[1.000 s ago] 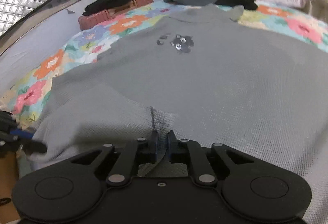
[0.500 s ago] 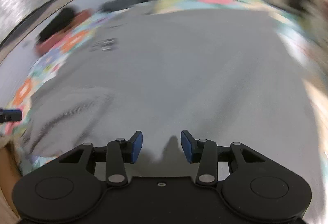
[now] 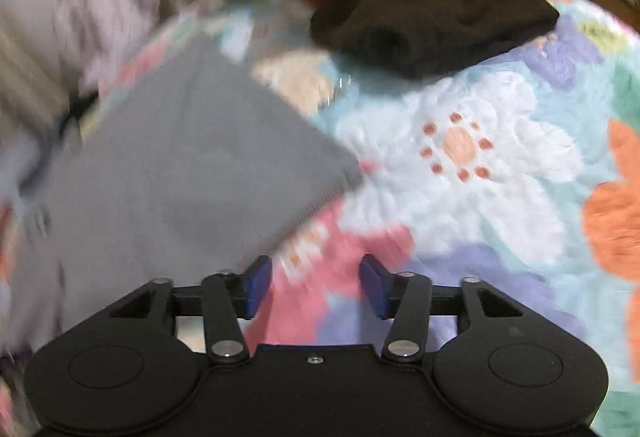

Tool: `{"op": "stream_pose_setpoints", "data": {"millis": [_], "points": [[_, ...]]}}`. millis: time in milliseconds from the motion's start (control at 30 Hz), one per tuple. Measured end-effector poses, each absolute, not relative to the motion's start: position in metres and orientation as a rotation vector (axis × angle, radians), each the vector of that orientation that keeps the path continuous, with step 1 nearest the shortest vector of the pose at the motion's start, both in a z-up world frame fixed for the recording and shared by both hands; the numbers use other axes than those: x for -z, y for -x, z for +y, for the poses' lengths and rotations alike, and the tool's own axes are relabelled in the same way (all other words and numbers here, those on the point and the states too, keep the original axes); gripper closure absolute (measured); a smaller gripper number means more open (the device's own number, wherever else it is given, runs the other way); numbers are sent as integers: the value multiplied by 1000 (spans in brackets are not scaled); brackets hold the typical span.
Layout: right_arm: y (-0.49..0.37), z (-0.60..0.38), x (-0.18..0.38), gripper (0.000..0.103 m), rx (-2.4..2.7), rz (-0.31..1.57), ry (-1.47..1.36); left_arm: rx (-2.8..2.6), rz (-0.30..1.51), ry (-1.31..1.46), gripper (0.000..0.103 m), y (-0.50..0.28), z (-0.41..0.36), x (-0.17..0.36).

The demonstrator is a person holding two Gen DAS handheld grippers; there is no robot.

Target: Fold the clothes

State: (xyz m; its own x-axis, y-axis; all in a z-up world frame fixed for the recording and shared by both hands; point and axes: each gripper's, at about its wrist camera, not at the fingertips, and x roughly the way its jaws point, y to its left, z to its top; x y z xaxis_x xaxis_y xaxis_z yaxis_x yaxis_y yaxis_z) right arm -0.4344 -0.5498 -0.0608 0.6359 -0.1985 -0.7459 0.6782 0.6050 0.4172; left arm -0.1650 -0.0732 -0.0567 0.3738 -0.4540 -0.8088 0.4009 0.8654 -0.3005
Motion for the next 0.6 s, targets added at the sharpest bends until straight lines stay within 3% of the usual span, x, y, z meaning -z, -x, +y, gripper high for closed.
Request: {"op": "stream_pose_setpoints", "data": {"millis": [100,133,167,200,233,267,600], "points": [[418,-566,71,38,576,660,-798,530,1040,110,31,163,-79,60],[413,-571,74,36,575,646,-805,539,1009,87,37,166,-83,59],[405,-574,75,41,546,640,-787,549,970,52,66,170,-88,56],[398,-576,76,49,519,637,-764,558,931,17,85,174,-93,53],[392,-576,74,78,497,642,-726,561,895,-20,97,178,-97,49],[387,-574,71,92,476,642,-689,559,859,-24,97,182,-97,44],[316,-569,8,94,368,485,-431,569,635,57,97,168,-94,14]]}}
